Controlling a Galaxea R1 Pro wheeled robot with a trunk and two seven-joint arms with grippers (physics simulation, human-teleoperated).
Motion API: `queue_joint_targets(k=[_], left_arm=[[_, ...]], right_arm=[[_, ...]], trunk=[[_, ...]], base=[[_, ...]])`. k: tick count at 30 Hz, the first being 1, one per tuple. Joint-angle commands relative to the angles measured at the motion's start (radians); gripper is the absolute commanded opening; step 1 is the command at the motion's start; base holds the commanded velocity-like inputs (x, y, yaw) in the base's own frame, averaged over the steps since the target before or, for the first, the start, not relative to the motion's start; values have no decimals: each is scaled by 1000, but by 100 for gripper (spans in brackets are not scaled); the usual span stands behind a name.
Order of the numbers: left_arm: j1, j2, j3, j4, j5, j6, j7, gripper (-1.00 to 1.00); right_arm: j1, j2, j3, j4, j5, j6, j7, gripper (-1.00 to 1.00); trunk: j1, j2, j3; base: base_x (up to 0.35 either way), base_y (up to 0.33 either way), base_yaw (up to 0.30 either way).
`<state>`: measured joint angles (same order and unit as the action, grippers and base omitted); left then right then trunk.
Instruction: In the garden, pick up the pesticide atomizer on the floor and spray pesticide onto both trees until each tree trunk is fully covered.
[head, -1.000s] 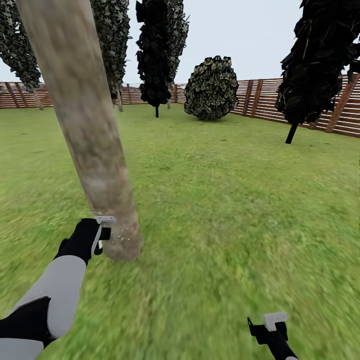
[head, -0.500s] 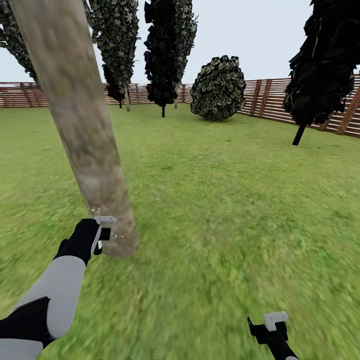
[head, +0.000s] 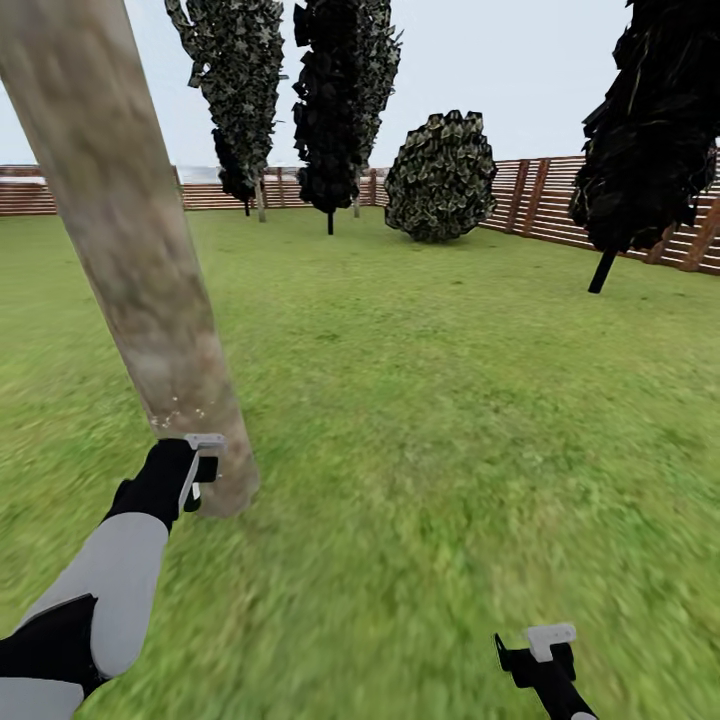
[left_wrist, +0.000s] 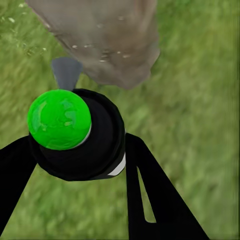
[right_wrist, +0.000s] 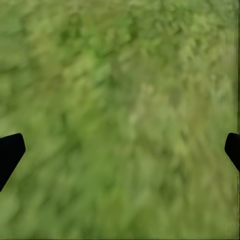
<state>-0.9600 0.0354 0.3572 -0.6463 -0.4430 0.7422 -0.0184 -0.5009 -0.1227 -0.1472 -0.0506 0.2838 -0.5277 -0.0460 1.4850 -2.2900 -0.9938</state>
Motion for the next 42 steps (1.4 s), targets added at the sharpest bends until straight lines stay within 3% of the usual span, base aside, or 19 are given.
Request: queue_joint_targets(k=[1, 5, 7, 18, 23, 24, 28, 30, 34, 42], left_arm=[[5, 4, 2, -1, 1, -2, 0, -100], [50, 41, 10, -5, 0, -7, 5, -100], [64, 45, 10, -1, 1, -8, 8, -100], [87, 33, 9, -1, 4, -15, 12, -100], [88, 15, 8, 1, 4, -16, 12, -100], [89, -3, 3, -2, -1, -17, 12, -100], [142, 3, 5, -6, -2, -19, 14, -100], [161, 8, 8, -7, 0, -58, 14, -100], [168, 9, 10, -6, 0, -102, 15, -100], [168, -2, 12, -6, 4, -110, 15, -100]], right_arm=[[0, 0, 0, 0, 0, 0, 0, 100], [0, 0, 0, 0, 0, 0, 0, 100], [1, 1, 1, 0, 0, 0, 0, 100], [1, 2, 1, 0, 0, 0, 2, 100], [1, 1, 1, 0, 0, 0, 2, 100], [1, 1, 1, 1, 0, 0, 2, 100], [1, 2, 1, 4, 0, 0, 2, 100], [1, 4, 1, 6, 0, 0, 2, 100], [1, 5, 1, 6, 0, 0, 2, 100], [1, 9, 3, 6, 1, 0, 2, 100]], trunk=[[0, 0, 0], [0, 0, -1], [0, 0, -1], [0, 0, -5], [0, 0, -6], [0, 0, -6], [0, 0, -6], [0, 0, -6], [0, 0, -6], [0, 0, -6]], base=[[79, -273, 0], [80, -273, 131], [138, -255, 260], [84, -42, 268], [0, 0, 112], [223, -150, 1], [236, -160, 0], [240, -163, 0], [240, -164, 0], [241, -166, 112]])
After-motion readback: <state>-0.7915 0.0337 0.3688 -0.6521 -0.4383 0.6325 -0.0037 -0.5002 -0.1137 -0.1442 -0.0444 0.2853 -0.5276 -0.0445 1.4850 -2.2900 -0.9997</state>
